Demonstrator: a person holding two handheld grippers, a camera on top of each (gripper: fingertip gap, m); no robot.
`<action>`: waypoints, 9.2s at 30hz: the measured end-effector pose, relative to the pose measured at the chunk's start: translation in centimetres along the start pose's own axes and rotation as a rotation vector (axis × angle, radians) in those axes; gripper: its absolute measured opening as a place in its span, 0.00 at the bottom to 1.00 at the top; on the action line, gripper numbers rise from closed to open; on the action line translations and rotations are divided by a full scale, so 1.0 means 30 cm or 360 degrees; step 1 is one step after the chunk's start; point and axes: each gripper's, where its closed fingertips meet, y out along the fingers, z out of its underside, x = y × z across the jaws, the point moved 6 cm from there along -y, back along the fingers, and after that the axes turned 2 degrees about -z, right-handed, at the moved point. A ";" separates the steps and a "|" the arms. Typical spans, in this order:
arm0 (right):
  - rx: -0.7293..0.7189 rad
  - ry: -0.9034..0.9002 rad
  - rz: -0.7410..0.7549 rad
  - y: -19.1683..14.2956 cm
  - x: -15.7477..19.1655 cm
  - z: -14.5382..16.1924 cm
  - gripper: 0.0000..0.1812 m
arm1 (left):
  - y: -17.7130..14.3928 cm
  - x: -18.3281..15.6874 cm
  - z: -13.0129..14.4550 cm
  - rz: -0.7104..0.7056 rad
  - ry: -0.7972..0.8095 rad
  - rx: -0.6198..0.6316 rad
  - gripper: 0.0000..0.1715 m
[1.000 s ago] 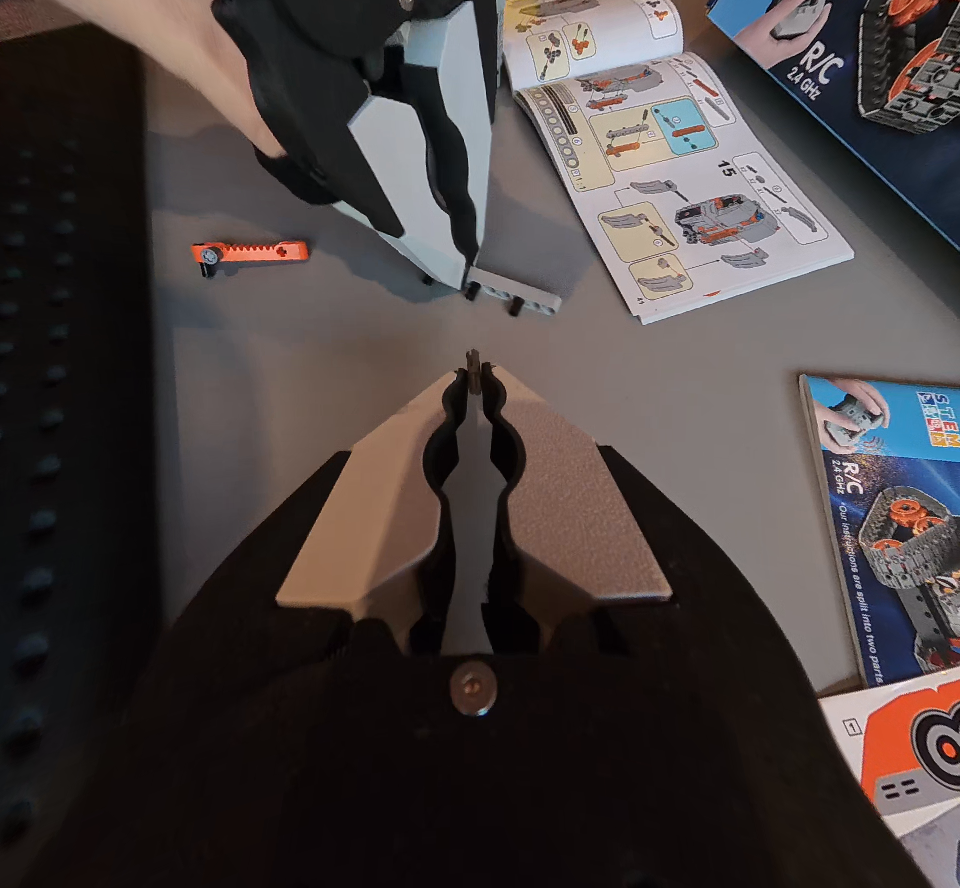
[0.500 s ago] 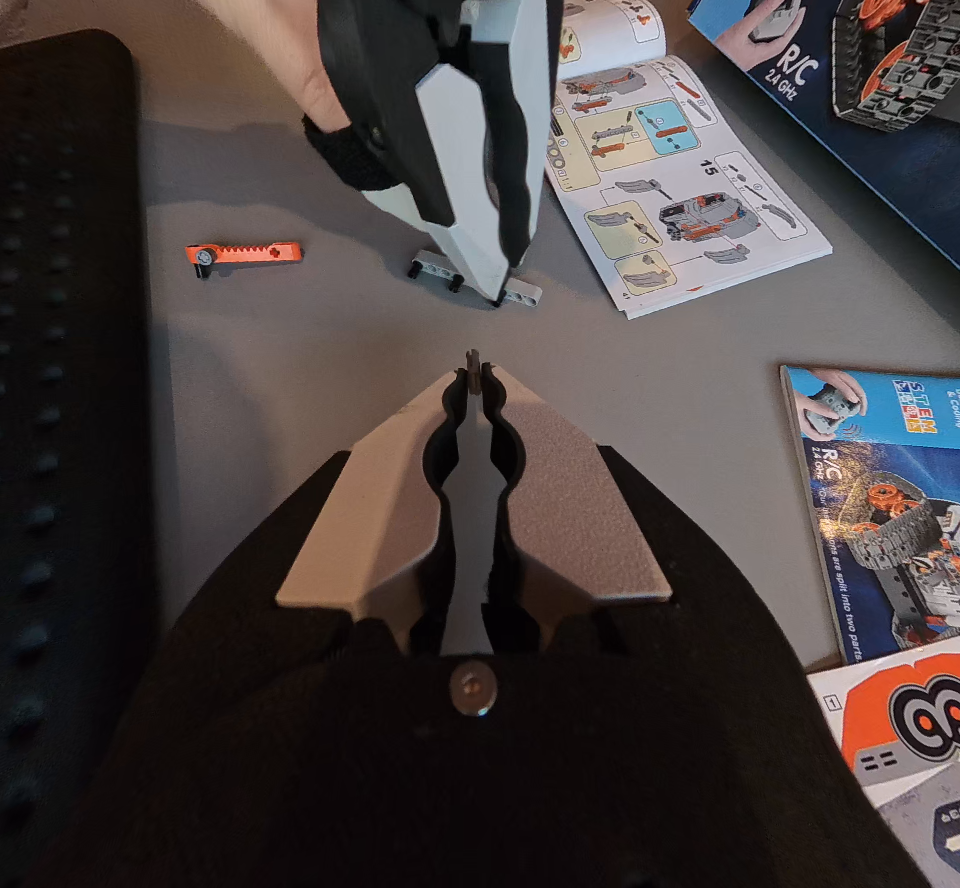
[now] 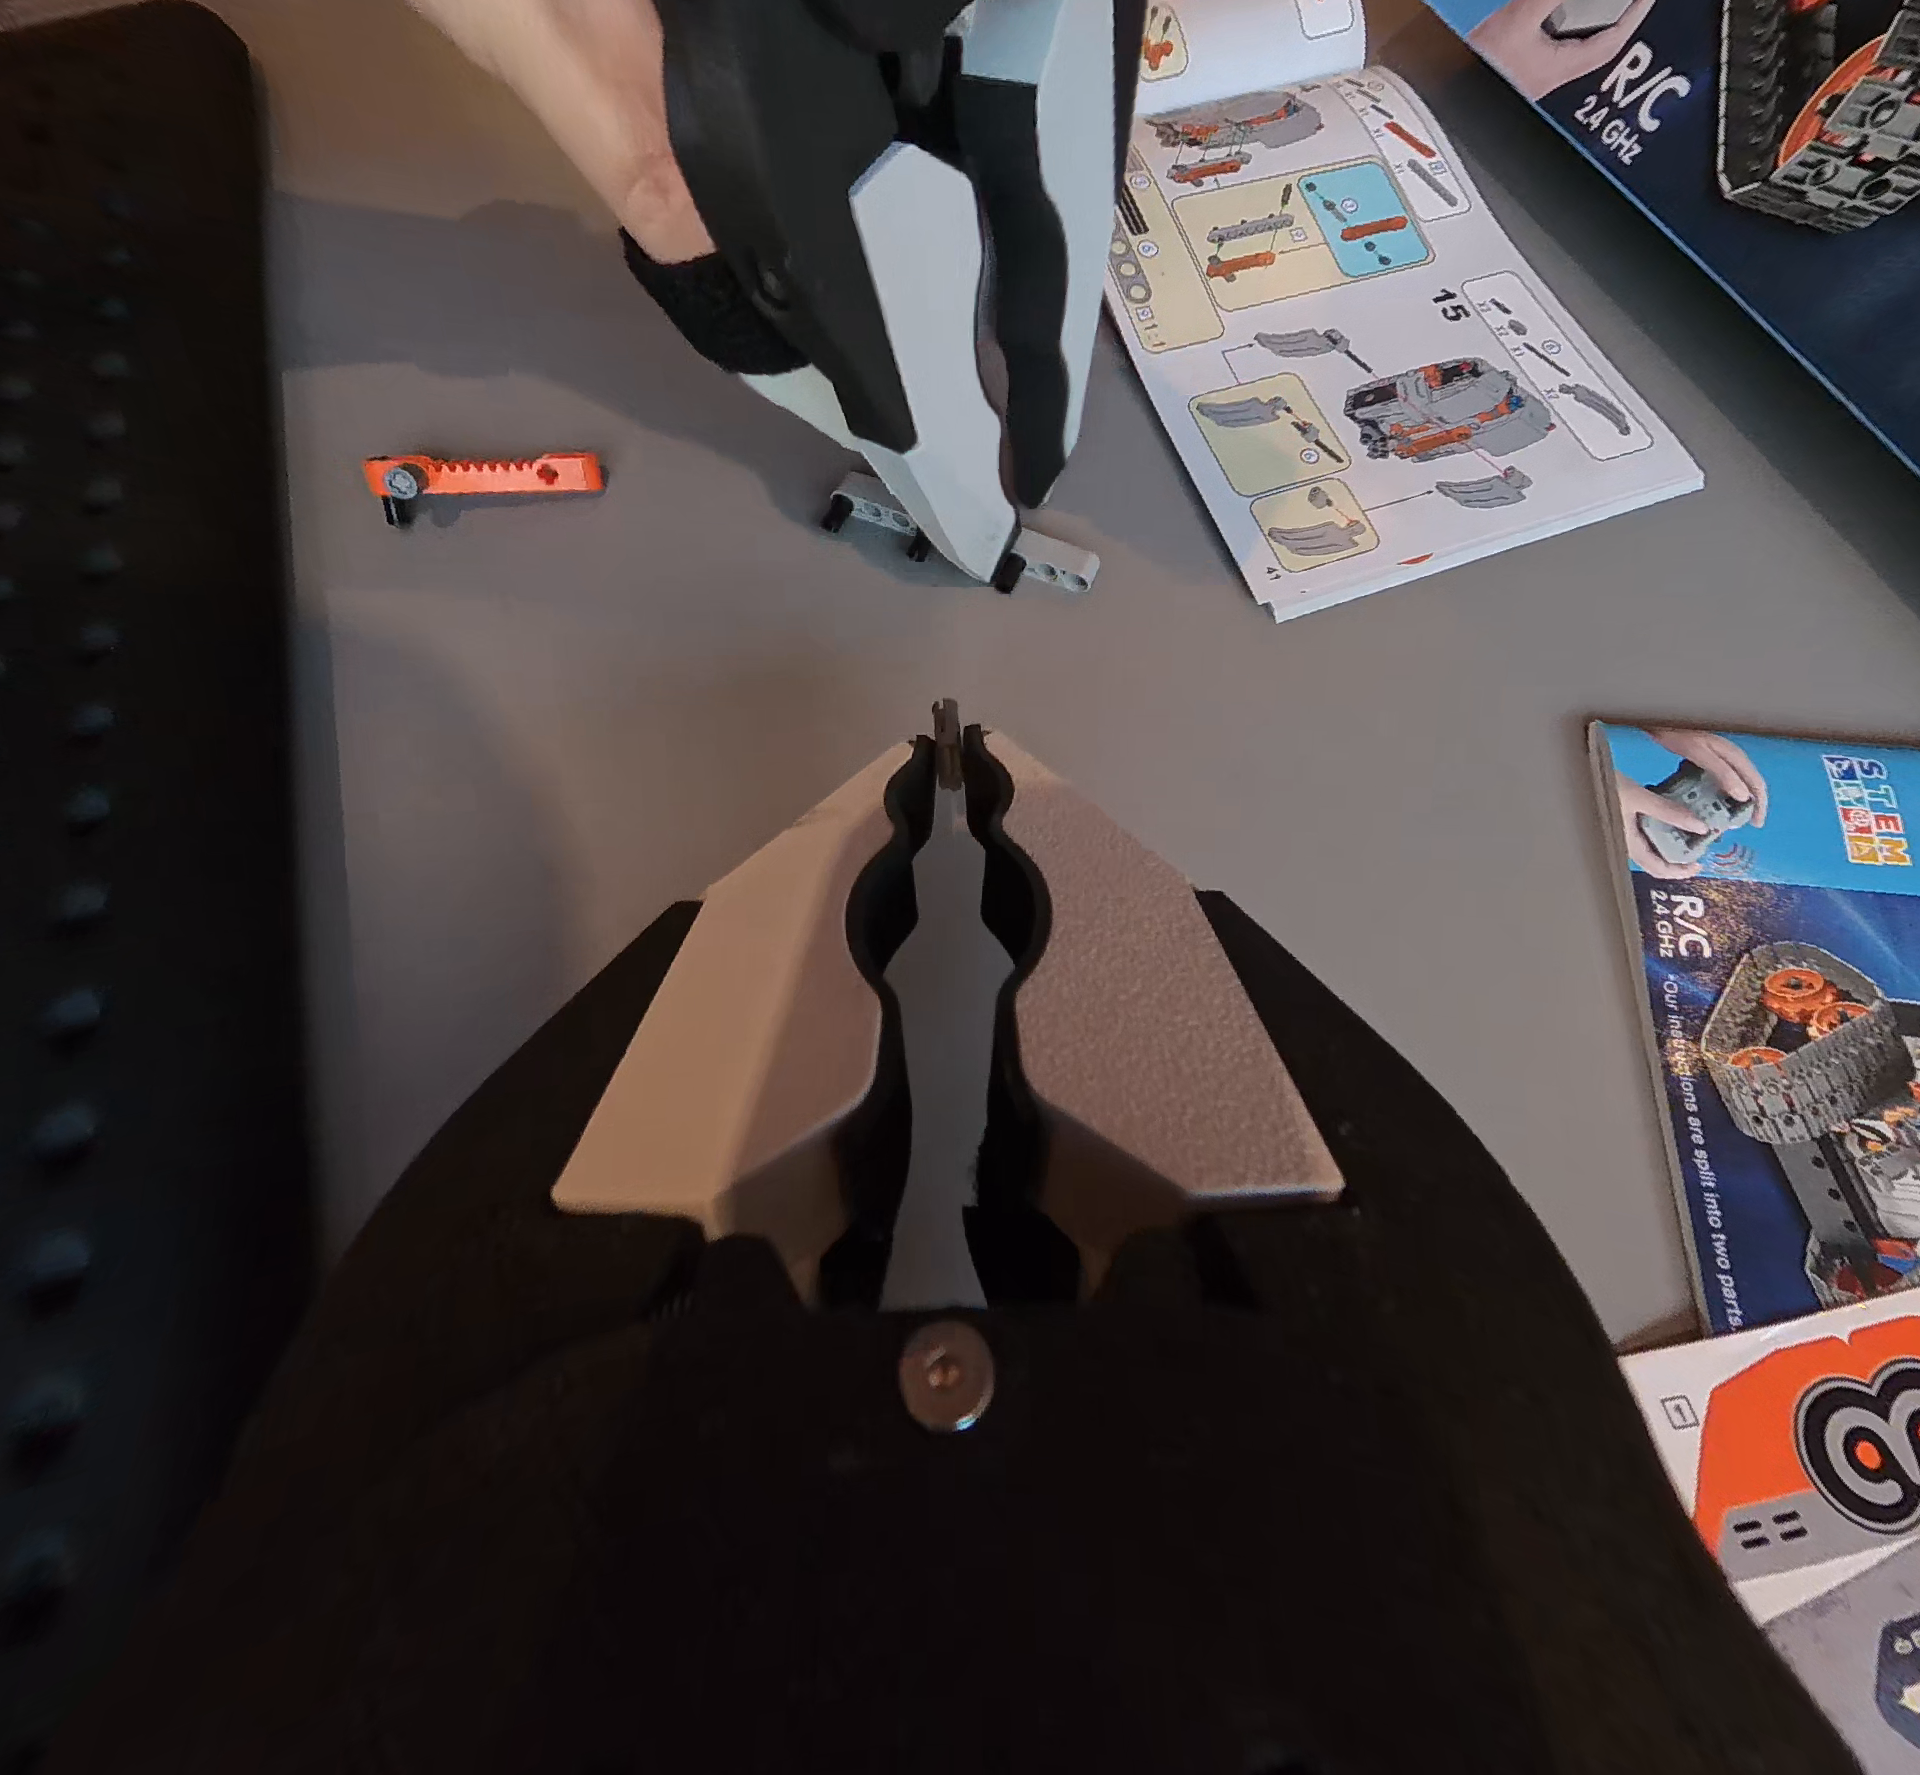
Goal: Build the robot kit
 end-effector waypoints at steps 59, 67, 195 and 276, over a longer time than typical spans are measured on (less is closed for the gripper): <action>0.0117 0.0103 -0.0029 -0.025 -0.046 0.090 0.06 | -0.125 -0.063 0.074 0.0686 -0.0315 -0.1347 0.03; -0.0712 0.0923 -0.0409 -0.078 -0.086 -0.081 0.13 | -0.137 -0.115 0.050 0.0570 -0.0200 -0.1397 0.03; 0.0015 0.0132 -0.0009 -0.030 -0.021 0.103 0.17 | -0.257 -0.108 0.072 0.1760 -0.0384 -0.1606 0.03; -0.0280 -0.0209 0.0005 -0.017 0.119 -0.038 0.00 | -0.008 -0.124 0.083 0.1830 -0.0781 -0.0894 0.03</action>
